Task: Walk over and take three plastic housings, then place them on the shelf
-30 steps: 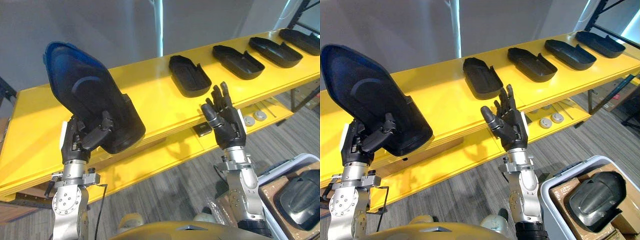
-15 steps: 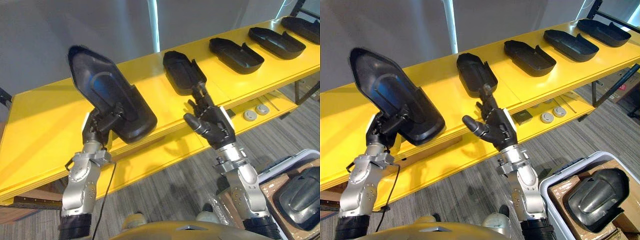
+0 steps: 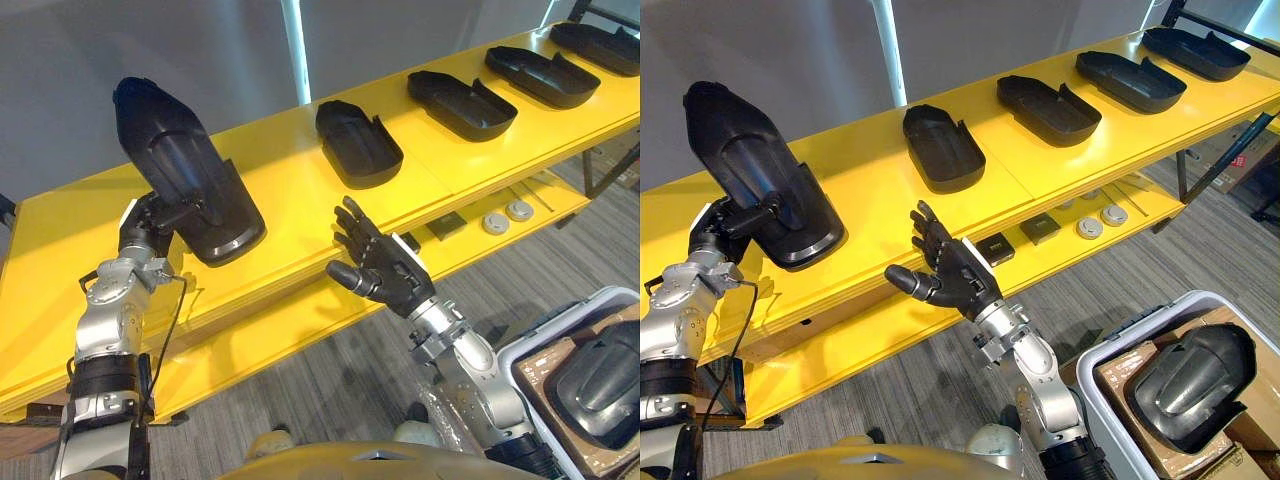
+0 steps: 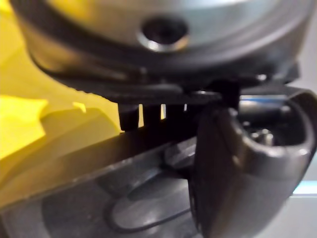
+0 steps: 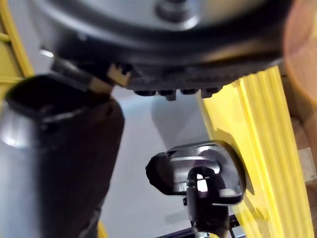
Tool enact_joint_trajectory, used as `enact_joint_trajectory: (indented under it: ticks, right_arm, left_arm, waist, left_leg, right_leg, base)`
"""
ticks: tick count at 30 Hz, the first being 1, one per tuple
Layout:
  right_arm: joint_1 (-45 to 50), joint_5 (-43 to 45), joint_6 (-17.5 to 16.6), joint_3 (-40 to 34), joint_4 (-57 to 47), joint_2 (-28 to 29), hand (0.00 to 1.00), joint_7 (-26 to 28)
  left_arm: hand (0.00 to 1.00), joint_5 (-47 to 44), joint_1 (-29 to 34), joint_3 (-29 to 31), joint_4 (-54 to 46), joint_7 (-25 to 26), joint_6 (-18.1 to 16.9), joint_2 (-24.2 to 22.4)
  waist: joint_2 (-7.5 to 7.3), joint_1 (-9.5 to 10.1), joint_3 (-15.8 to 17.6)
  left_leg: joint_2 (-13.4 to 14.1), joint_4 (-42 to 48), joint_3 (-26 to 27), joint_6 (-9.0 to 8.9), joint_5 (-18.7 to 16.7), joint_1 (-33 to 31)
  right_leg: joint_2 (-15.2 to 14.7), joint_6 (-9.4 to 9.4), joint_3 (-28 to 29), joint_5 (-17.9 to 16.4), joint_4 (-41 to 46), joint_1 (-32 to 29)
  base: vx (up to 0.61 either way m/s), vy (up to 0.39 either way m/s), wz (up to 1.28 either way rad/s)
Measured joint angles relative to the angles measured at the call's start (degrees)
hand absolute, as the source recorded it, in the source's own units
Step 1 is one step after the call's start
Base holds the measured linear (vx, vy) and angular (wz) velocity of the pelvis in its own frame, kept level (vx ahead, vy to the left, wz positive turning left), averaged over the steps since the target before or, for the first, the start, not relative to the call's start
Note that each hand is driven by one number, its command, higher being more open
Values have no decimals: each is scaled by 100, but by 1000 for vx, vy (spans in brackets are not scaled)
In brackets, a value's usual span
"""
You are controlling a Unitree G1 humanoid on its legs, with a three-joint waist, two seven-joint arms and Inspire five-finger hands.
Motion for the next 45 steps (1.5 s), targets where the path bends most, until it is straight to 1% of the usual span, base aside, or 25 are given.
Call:
enact_joint_trajectory:
  ticks: [4, 6, 7, 10, 12, 14, 20, 25, 26, 28, 31, 32, 33, 35, 37, 38, 39, 41, 42, 44, 45]
  right_arm:
    - [-8, 14, 6, 135, -12, -1, 100, 35]
    - [-11, 35, 103, 172, -96, -4, 100, 34]
    - [-11, 35, 122, 178, -129, -4, 100, 34]
    - [-57, 37, 126, 257, -252, -7, 100, 35]
    - [-160, 37, 126, 315, -251, -18, 100, 35]
    - [-245, 37, 126, 343, -263, -19, 100, 36]
    - [-323, 37, 151, 369, -292, -77, 100, -19]
    - [-442, 48, 184, 519, -432, -159, 100, -56]
    - [-471, 56, 183, 561, -433, -156, 100, -91]
    - [-470, 56, 183, 561, -433, -156, 100, -116]
    - [-467, 56, 183, 559, -433, -157, 100, -135]
    - [-460, 56, 182, 564, -433, -152, 100, -139]
    - [-448, 56, 144, 577, -433, -141, 100, -151]
    - [-445, 55, 84, 599, -433, -118, 100, -188]
    - [-445, 52, 28, 609, -432, -13, 100, -230]
    - [-445, 46, 17, 612, -431, 15, 100, -250]
    - [-444, 38, -4, 617, -430, 54, 100, -268]
    - [-452, 20, -92, 727, -430, 118, 100, -271]
    - [-455, -17, -119, 750, -430, 126, 100, -271]
    - [-458, -196, -186, 896, -419, 139, 100, -236]
    - [-458, -196, -186, 946, -408, 139, 100, -220]
  left_arm:
    - [0, -170, -223, -3, 429, -29, 4, 0]
    - [0, -216, -383, -2, 682, -17, 45, 0]
    - [100, -215, -432, -2, 724, -10, 87, 0]
    - [100, -205, -631, -4, 902, 44, 184, 0]
    - [100, -137, -810, -63, 1084, 189, 261, 12]
    - [100, 34, -861, -186, 1230, 294, 347, 21]
    - [100, 266, -1137, -249, 1259, 436, 335, 101]
    - [100, 288, -1391, -265, 1454, 595, 301, 190]
    - [100, 623, -1549, -272, 1615, 862, 176, 206]
    - [100, 762, -1579, -275, 1691, 1082, 57, 210]
    - [100, 766, -1590, -274, 1717, 1176, 48, 218]
    - [100, 758, -1592, -277, 1709, 1242, -5, 219]
    - [100, 599, -1563, -354, 1718, 1479, -259, 209]
    - [100, 357, -1524, -427, 1709, 1711, -540, 168]
    - [100, 30, -1439, -440, 1541, 1947, -708, 87]
    - [100, -3, -1416, -439, 1441, 2003, -721, 53]
    - [100, -8, -1355, -435, 1215, 2076, -745, -18]
    - [100, -203, -1151, -429, 417, 2197, -874, -180]
    - [100, -236, -1124, -429, 203, 2211, -908, -209]
    - [100, -248, -1074, -427, -628, 2259, -1079, -335]
    - [100, -247, -1060, -427, -814, 2282, -1135, -358]
  waist:
    - [39, -41, -2]
    - [49, -63, 3]
    - [51, -64, 5]
    - [72, -80, 42]
    - [78, -102, 149]
    - [76, -137, 245]
    - [77, -147, 404]
    - [-14, -159, 576]
    - [-102, -183, 662]
    - [-116, -228, 675]
    - [-109, -252, 679]
    - [-108, -253, 679]
    - [-109, -255, 679]
    - [-109, -255, 679]
    - [-111, -256, 678]
    - [-111, -254, 677]
    - [-112, -243, 677]
    - [-129, -232, 667]
    - [-134, -229, 665]
    - [-145, -213, 658]
    - [-144, -206, 656]
  left_leg:
    - [0, 0, 8, 2, 4, 1]
    - [0, 1, 10, 1, 8, -4]
    - [0, 1, 12, 1, 9, -6]
    - [-1, 10, 56, 2, 11, -28]
    - [-2, 21, 68, 4, 12, -35]
    - [-2, 25, 83, 4, 16, -56]
    - [1, 32, 58, 5, 31, -99]
    - [13, 83, 51, 4, 29, -108]
    - [26, 129, 47, -7, 20, -113]
    - [29, 131, 50, -8, 19, -115]
    - [32, 129, 55, -11, 17, -114]
    - [33, 120, 62, -11, 18, -96]
    - [34, 115, 63, -10, 18, -94]
    - [35, 110, 62, -11, 19, -87]
    - [38, 90, 62, -11, 20, -68]
    - [38, 78, 63, -11, 20, -52]
    - [38, 48, 73, -12, 21, -11]
    - [38, 3, 62, -13, 21, 103]
    - [37, -1, 50, -13, 21, 113]
    - [36, -25, -16, -13, 22, 174]
    - [38, -45, -17, -14, 22, 214]
  right_leg:
    - [1, 2, 13, 2, 2, -4]
    - [1, 4, 20, 2, 9, -16]
    - [1, 4, 25, 2, 11, -22]
    - [0, 8, 83, 5, 30, -84]
    - [0, 8, 104, 5, 35, -90]
    - [0, 9, 120, 5, 39, -124]
    - [-2, -8, 118, -5, 120, -188]
    - [-1, -26, 125, -19, 150, -187]
    - [-1, -32, 139, -27, 196, -188]
    - [0, -31, 144, -26, 202, -190]
    - [2, -30, 146, -26, 202, -194]
    - [7, -30, 146, -26, 201, -193]
    - [10, -30, 144, -25, 201, -193]
    - [13, -29, 138, -21, 201, -192]
    - [19, -31, 129, -21, 201, -183]
    - [20, -31, 127, -21, 200, -175]
    - [22, -31, 125, -21, 199, -152]
    - [27, -36, 101, -24, 178, -36]
    - [27, -36, 85, -24, 160, -4]
    - [33, -35, -13, -23, 86, 133]
    - [39, -35, -19, -23, 75, 172]
  base:
    - [0, 0, 0]
    - [0, 0, 0]
    - [-21, 3, -3]
    - [-25, 4, -7]
    - [-29, 1, -4]
    - [-18, 0, -2]
    - [2, 0, 1]
    - [-15, 0, 0]
    - [-69, -2, -2]
    - [-35, -1, -1]
    - [0, 0, 0]
    - [0, 0, 0]
    - [0, 0, 0]
    - [0, 0, 0]
    - [0, 0, 0]
    - [0, 0, 0]
    - [0, 0, 0]
    - [9, 3, 2]
    - [17, 3, 10]
    - [6, -5, 12]
    - [2, -3, 5]
